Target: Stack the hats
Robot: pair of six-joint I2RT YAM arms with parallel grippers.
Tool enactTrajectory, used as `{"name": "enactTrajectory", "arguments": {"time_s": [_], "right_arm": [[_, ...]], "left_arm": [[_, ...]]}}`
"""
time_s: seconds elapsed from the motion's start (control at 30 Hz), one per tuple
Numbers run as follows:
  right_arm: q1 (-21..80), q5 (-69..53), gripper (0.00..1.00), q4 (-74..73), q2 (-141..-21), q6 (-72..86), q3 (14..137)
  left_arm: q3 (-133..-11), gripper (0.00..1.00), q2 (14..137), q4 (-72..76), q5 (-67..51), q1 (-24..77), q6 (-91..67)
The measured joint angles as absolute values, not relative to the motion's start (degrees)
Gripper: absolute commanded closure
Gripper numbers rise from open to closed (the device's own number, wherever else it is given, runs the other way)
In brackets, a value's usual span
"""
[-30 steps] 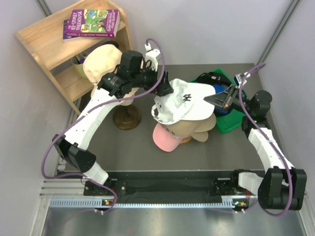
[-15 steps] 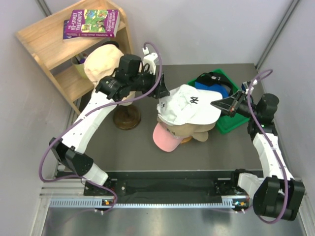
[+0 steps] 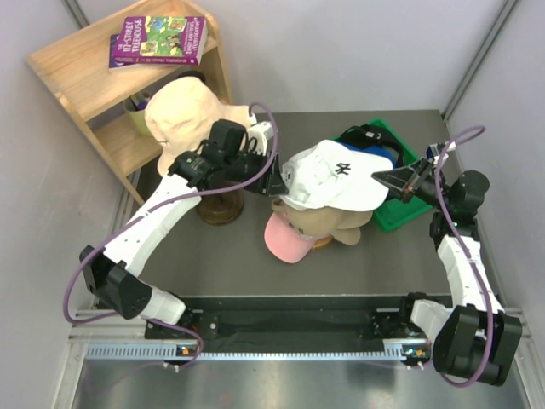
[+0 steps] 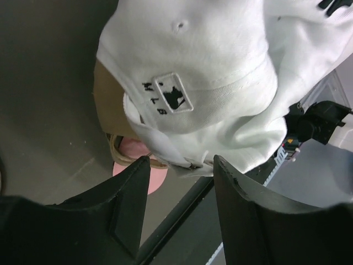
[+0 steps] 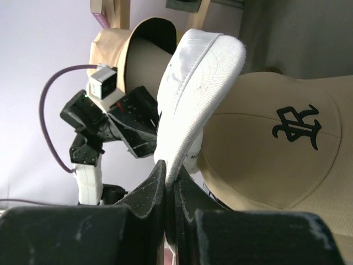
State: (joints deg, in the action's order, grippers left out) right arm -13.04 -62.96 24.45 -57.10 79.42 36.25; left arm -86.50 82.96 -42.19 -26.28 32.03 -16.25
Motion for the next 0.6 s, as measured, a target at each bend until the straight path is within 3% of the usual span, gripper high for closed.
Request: {"name": "enactTrajectory", "arguments": {"time_s": [0.6], "right_arm": [[-13.41,-63.59,1.00,25.80,-57.12,80.88,36.25]], "left_arm": [[-75.83,0.50,80.36,-43.79,-22.28,37.32,-16.21]]}}
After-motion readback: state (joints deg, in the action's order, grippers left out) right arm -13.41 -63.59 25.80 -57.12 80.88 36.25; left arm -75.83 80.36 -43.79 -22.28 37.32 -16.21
